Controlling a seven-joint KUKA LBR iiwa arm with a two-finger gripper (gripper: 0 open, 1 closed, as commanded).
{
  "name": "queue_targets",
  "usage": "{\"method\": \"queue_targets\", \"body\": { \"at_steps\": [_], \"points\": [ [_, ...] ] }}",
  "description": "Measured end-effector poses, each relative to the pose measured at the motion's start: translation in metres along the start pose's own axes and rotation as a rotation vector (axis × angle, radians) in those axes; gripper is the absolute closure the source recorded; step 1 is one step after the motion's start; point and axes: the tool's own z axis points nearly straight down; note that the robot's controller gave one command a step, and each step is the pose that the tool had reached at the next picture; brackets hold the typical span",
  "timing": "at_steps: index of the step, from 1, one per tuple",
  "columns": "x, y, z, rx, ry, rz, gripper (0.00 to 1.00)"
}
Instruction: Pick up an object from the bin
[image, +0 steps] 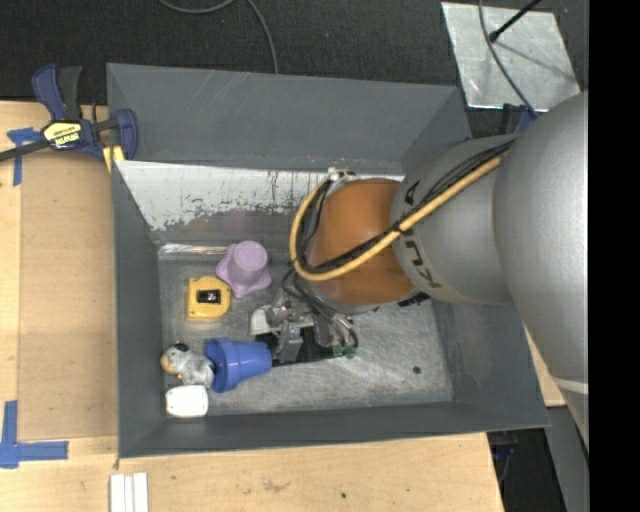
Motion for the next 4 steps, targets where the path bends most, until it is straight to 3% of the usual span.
{"method": "queue_targets", "body": {
  "at_steps": [3,4],
  "points": [
    [-0.001,-0.004,-0.003,-0.003,0.013,-0.003,1.0],
    [0.016,0.001,-0.028,0.01,0.059,-0.015,1.0]
  ]
}}
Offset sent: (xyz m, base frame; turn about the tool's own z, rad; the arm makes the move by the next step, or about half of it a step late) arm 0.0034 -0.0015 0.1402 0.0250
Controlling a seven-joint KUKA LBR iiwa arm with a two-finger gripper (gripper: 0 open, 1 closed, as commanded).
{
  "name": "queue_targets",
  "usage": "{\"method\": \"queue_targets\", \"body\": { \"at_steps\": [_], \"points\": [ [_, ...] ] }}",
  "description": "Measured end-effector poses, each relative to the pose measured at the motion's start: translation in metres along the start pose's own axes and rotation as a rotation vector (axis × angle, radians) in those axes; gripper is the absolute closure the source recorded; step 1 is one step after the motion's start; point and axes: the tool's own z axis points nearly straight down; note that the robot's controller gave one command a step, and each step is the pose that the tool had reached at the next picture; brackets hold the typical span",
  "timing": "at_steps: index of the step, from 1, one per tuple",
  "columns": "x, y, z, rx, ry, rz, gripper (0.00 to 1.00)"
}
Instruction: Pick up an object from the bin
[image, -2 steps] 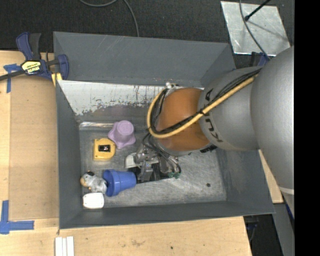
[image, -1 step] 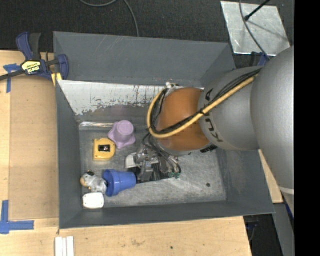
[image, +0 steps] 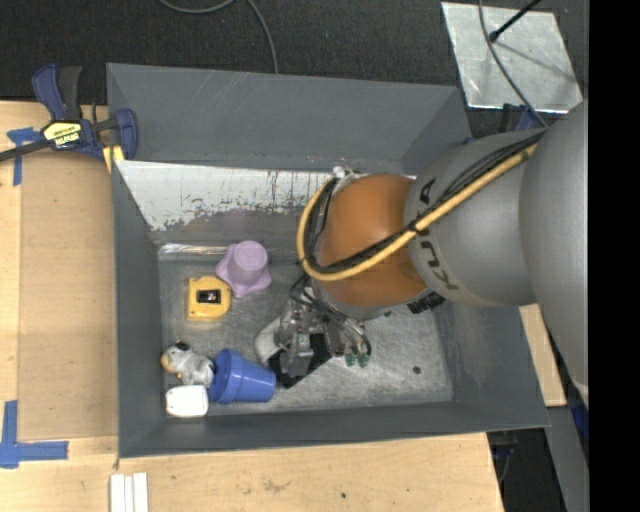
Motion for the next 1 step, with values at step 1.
{"method": "queue_targets", "body": {
  "at_steps": [1],
  "points": [
    [-0.0003,-0.0041,-0.0212,0.002,0.022,-0.068,1.0]
  ]
}}
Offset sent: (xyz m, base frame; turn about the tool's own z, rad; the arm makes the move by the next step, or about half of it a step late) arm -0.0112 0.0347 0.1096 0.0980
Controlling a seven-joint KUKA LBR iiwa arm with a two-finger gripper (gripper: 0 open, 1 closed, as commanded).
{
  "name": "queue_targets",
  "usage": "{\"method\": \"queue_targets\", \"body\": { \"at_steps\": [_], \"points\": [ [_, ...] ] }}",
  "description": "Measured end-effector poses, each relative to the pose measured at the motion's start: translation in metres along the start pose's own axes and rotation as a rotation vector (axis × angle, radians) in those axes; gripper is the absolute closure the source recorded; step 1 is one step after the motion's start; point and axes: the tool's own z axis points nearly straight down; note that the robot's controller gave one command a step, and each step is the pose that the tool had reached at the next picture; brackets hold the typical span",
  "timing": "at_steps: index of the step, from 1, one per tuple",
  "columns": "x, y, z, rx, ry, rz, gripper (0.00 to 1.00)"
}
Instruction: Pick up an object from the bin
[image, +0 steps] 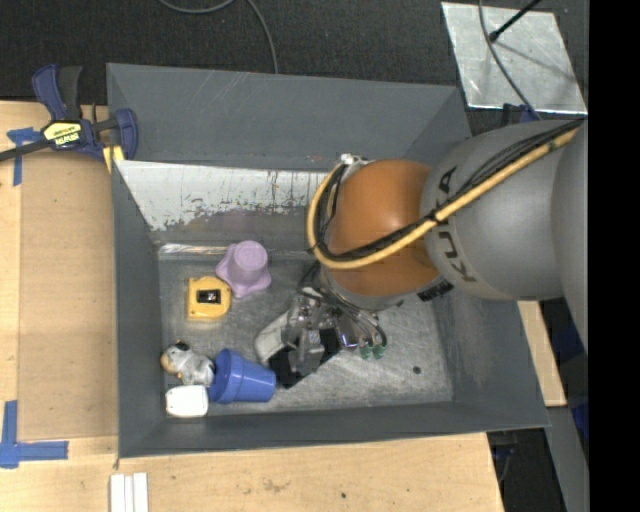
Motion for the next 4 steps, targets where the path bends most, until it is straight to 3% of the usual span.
{"method": "queue_targets", "body": {
  "at_steps": [1,2,3,4],
  "points": [
    [0.002,0.019,-0.056,-0.001,-0.011,0.07,1.0],
    [0.007,0.008,-0.087,-0.002,-0.012,0.134,1.0],
    [0.016,0.007,0.004,0.0,-0.008,-0.196,0.0],
    [0.015,0.007,0.003,0.0,-0.012,-0.196,0.0]
  ]
}}
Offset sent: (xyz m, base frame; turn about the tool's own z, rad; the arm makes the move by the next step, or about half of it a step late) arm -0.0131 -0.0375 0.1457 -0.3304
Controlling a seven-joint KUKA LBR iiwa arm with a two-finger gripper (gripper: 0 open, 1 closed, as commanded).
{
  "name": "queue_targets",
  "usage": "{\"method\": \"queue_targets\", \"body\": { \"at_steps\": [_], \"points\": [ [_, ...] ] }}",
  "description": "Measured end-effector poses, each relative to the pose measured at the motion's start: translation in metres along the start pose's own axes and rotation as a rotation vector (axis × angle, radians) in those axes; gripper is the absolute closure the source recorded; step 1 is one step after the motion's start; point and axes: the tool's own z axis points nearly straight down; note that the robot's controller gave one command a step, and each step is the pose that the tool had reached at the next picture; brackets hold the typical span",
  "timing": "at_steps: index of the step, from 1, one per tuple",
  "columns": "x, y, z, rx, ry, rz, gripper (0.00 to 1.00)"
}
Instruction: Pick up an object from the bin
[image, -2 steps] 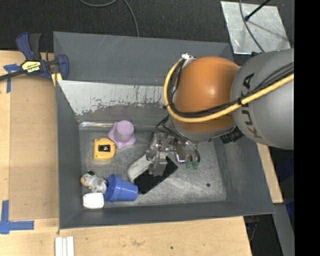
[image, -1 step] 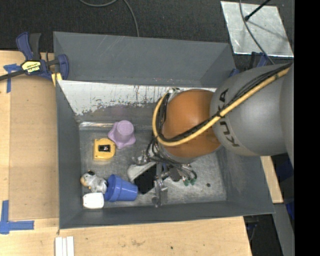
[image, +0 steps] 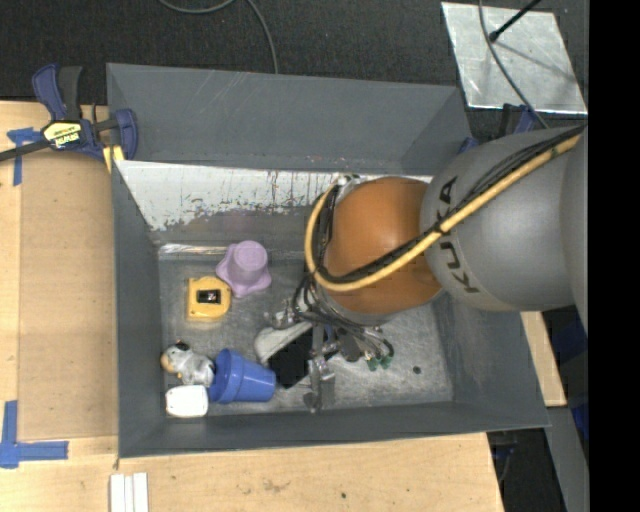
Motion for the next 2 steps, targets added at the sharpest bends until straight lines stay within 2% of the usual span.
{"method": "queue_targets", "body": {
  "at_steps": [1,2],
  "points": [
    [-0.0177,-0.0221,0.0685,0.001,-0.016,-0.046,1.0],
    [-0.0177,-0.0221,0.0685,0.001,-0.016,-0.046,1.0]
  ]
}}
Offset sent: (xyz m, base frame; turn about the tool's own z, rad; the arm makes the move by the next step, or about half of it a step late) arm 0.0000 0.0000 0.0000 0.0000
